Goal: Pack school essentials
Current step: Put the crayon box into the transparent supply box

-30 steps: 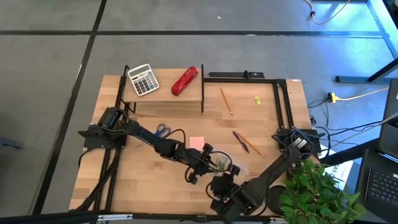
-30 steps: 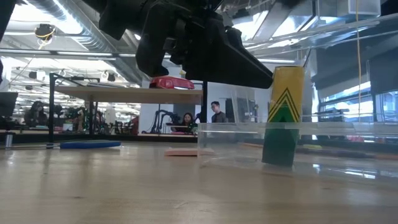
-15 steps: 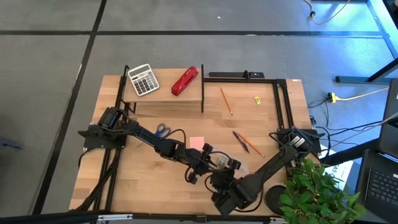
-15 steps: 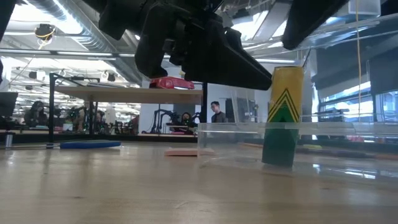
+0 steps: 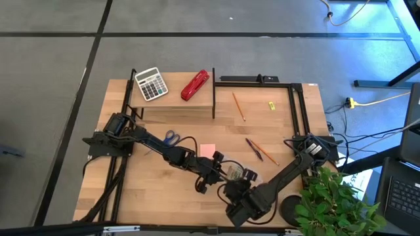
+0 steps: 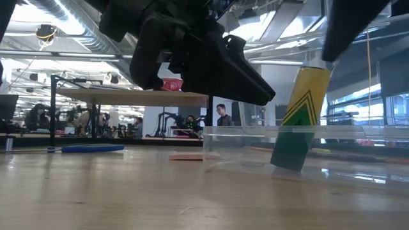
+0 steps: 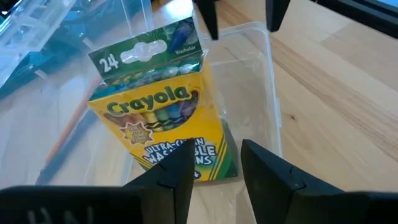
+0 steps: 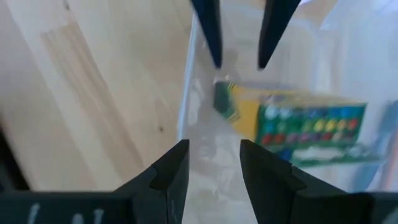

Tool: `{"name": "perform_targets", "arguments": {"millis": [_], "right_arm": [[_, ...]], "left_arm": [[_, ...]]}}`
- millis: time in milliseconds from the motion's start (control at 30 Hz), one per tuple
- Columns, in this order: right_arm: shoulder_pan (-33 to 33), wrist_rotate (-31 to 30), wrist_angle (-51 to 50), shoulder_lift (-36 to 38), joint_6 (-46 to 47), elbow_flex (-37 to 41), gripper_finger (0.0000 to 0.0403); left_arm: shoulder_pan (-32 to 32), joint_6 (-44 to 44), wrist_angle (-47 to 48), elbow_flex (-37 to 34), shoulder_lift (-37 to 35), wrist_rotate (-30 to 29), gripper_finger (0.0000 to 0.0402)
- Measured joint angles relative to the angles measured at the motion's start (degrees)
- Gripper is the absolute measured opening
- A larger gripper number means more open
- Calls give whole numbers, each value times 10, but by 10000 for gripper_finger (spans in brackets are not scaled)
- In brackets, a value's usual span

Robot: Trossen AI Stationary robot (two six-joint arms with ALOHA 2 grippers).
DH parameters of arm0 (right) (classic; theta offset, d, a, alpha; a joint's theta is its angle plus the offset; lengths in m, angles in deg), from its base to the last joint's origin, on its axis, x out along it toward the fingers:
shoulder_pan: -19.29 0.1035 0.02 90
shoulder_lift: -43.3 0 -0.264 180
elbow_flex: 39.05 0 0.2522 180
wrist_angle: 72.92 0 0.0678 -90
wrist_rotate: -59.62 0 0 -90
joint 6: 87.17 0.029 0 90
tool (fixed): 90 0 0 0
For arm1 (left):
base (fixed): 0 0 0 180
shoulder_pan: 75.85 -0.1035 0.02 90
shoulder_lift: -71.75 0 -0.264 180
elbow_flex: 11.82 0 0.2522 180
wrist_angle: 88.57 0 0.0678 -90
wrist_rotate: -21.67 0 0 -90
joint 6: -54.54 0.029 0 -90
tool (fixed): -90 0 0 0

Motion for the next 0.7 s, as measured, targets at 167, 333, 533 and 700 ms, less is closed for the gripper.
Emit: {"name": "perform_targets", "arguments": {"millis": [167,333,533,700], "right_arm": [[0,30,-5,0,26,0,145],[0,27,-7,0,37,-1,145],[5,-92,-17,1,16,-47,145],[2,-144,-53,2,4,-53,145]], "left_arm": [[0,0,0,0,0,0,124],[0,-3,3,0,0,5,124],[0,-3,15,0,0,3,124],[0,-3,15,0,0,3,124]]}}
